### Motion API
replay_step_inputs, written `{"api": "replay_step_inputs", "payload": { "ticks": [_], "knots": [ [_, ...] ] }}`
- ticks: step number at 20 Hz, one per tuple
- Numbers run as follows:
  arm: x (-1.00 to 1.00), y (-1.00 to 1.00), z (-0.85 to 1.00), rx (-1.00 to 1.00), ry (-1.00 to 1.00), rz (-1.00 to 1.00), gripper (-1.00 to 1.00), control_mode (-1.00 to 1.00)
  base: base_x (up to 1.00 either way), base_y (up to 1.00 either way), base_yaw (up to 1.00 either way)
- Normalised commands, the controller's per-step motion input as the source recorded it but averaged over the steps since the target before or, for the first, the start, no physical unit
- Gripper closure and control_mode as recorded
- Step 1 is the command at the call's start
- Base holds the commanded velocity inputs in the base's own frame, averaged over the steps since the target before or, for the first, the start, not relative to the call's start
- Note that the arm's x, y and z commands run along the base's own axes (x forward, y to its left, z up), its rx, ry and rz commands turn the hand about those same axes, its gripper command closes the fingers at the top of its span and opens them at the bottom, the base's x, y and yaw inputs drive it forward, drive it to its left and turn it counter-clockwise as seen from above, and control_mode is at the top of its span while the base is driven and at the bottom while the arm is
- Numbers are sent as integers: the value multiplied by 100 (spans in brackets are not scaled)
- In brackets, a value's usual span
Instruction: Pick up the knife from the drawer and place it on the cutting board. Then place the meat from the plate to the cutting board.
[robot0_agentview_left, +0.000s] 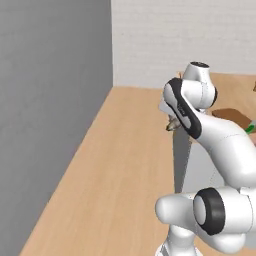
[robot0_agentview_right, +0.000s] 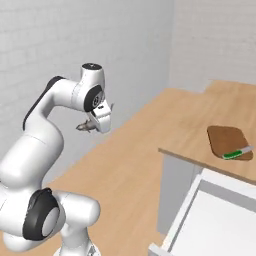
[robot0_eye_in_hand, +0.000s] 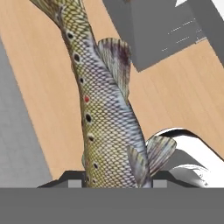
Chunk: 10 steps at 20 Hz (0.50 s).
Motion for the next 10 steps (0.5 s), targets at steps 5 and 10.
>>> {"api": "replay_step_inputs", "payload": {
  "ticks": [5,10],
  "knots": [
    [0,0,0,0,0,0,100,100,98,64,-78],
    [0,0,0,0,0,0,100,100,98,65,-78]
  ]
}}
